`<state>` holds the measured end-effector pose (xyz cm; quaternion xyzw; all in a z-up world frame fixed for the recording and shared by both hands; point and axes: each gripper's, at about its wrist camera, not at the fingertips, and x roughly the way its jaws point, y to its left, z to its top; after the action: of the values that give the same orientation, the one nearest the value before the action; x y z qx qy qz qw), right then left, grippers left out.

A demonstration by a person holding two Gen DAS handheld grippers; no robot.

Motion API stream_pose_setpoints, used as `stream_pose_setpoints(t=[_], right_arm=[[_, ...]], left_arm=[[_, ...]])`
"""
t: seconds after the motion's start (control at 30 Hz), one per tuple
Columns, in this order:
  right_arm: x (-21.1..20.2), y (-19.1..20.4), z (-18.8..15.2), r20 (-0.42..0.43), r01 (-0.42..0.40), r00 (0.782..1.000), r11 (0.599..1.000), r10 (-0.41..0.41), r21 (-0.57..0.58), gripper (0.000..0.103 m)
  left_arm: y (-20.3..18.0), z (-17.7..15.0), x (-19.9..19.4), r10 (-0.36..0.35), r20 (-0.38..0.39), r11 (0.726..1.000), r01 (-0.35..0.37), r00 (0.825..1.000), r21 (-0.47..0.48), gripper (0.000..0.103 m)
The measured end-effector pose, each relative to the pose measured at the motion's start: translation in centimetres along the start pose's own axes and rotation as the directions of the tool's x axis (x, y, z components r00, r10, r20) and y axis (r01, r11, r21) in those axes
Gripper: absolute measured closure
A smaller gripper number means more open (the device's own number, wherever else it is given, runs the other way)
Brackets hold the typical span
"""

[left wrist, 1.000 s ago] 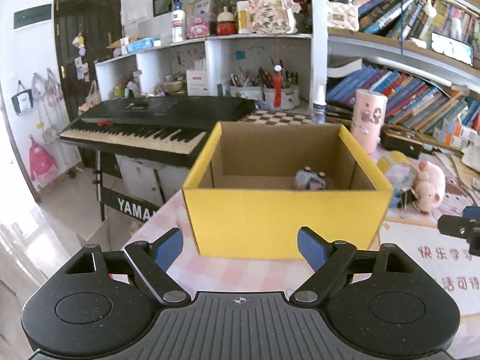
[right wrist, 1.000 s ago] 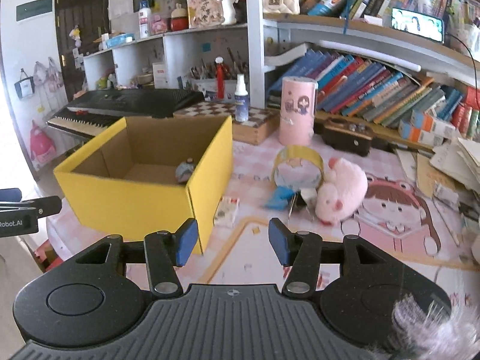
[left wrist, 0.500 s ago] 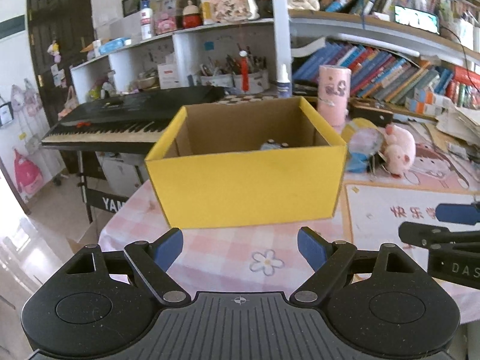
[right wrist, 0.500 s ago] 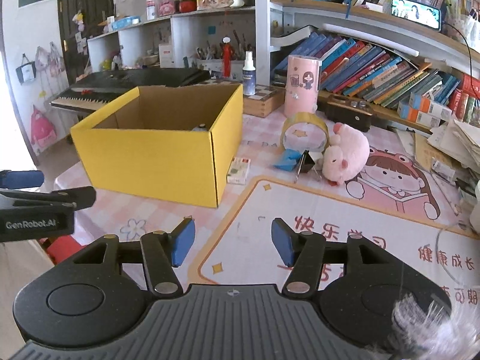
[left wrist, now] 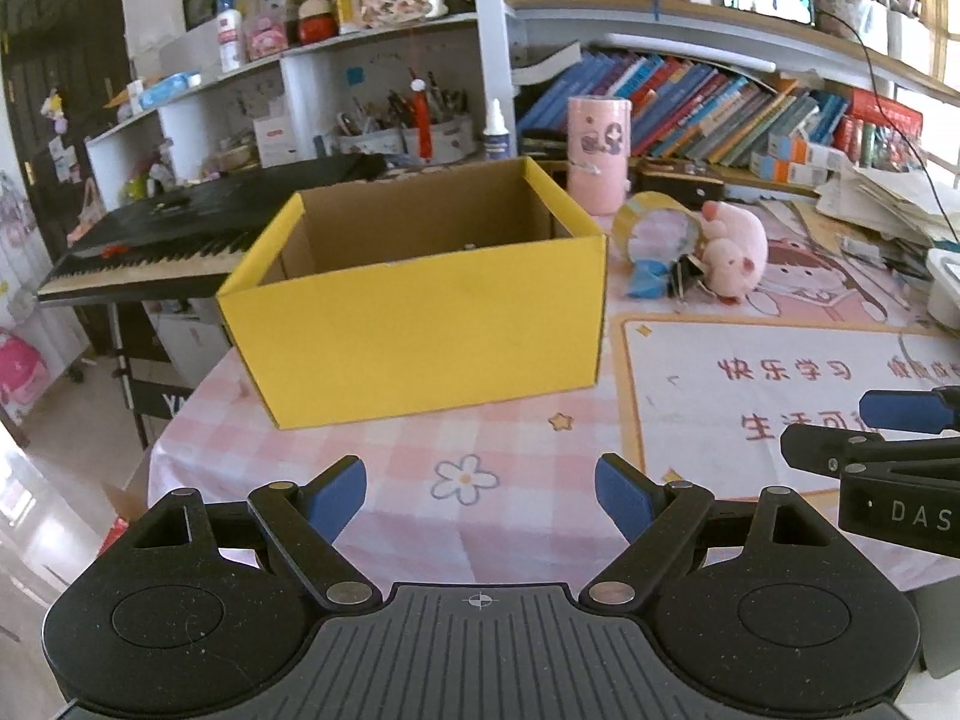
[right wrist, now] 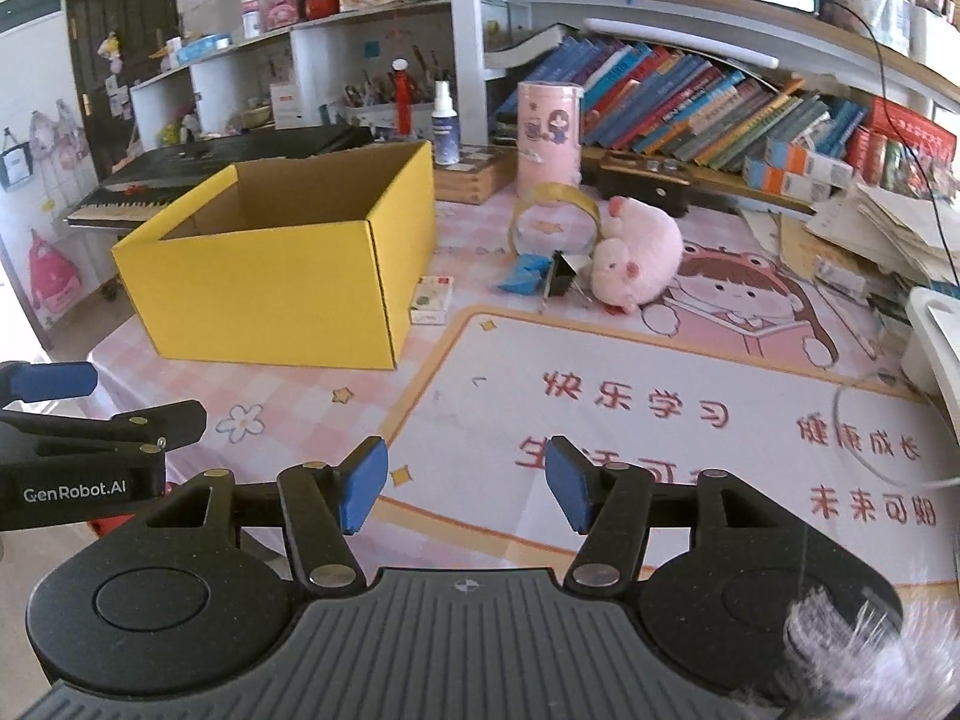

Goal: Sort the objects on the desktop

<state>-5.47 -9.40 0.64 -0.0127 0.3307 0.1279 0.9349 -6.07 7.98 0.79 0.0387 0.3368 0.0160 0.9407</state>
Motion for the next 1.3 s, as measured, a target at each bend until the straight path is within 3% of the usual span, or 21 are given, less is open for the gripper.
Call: stream_pose_setpoints(t=[0.6, 1.3], right_arm=[[-1.0, -1.3, -0.6, -0.023, 0.076, 0.997, 0.996, -0.075, 0.041, 0.045], [0.8, -5.4, 0.1, -0.058, 0.102, 0.993, 0.992, -0.098, 0.074, 0.044]], left_arm=[[-1.9, 0.3, 0.7, -0.094, -0.013, 0.994, 0.094, 0.996, 0.053, 0.017], [-5.8, 2.2, 3.6, -0.133, -0.043, 0.986, 0.136, 0.99, 0.092, 0.017]])
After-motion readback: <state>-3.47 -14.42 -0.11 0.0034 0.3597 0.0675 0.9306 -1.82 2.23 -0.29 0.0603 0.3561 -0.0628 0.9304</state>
